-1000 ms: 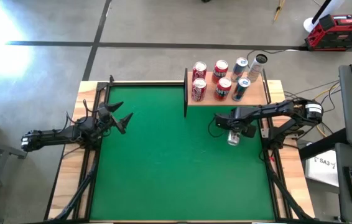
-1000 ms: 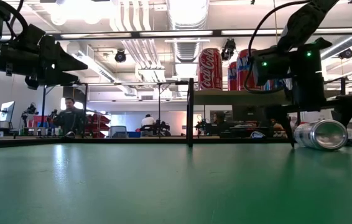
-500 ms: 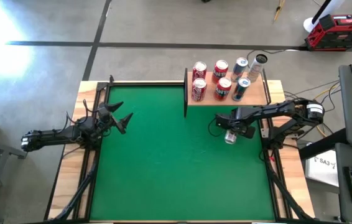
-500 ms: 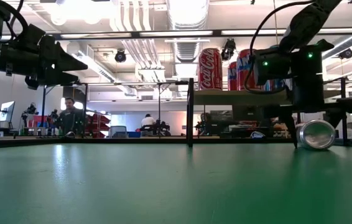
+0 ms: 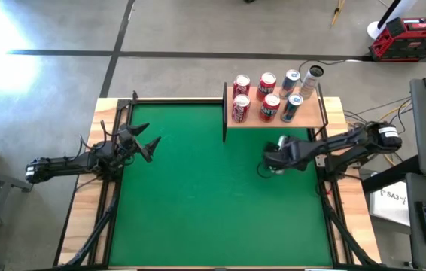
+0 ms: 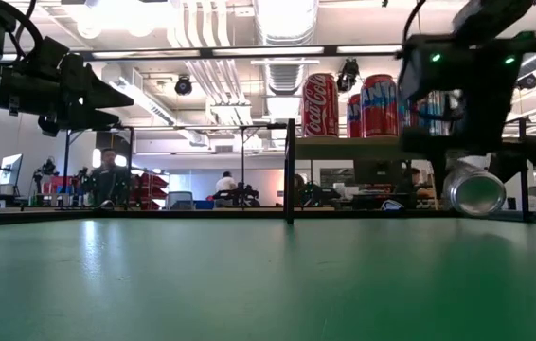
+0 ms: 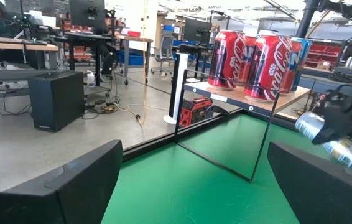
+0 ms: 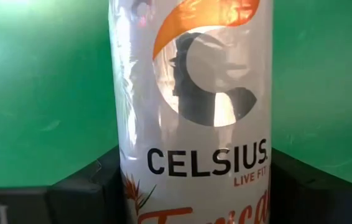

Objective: Place canned beverage on shelf
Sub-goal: Put the white yellow soda can on the shelf aligned with the other white yellow soda can

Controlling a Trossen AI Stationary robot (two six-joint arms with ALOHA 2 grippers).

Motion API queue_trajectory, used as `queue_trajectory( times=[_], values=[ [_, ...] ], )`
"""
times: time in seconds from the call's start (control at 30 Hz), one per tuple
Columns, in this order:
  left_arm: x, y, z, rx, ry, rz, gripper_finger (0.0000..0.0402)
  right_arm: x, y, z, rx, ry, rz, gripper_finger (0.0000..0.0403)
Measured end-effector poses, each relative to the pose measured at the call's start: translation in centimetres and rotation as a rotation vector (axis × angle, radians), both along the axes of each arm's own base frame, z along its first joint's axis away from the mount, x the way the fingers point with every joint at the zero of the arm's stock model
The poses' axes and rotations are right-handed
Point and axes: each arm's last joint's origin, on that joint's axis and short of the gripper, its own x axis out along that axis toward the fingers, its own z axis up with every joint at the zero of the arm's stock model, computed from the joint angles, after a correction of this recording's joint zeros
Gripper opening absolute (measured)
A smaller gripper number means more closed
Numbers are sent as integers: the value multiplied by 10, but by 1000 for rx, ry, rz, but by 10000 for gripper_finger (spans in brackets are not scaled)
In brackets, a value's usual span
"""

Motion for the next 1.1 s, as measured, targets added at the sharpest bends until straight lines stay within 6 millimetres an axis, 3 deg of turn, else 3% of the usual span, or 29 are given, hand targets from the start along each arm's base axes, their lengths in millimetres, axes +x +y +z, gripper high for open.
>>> queue_trajectory(
  times=[0.47,0.73,0.93,1.1],
  values=[
    [0,0,0,0,0,1,386,-24,45,-1,-350,112,46,232],
    [0,0,0,0,0,0,386,-37,61,18,-462,117,21,232],
    [0,0,0,0,0,0,386,-38,64,41,-502,176,15,232],
    [0,0,0,0,0,0,386,-38,64,48,-487,148,24,232]
  ],
)
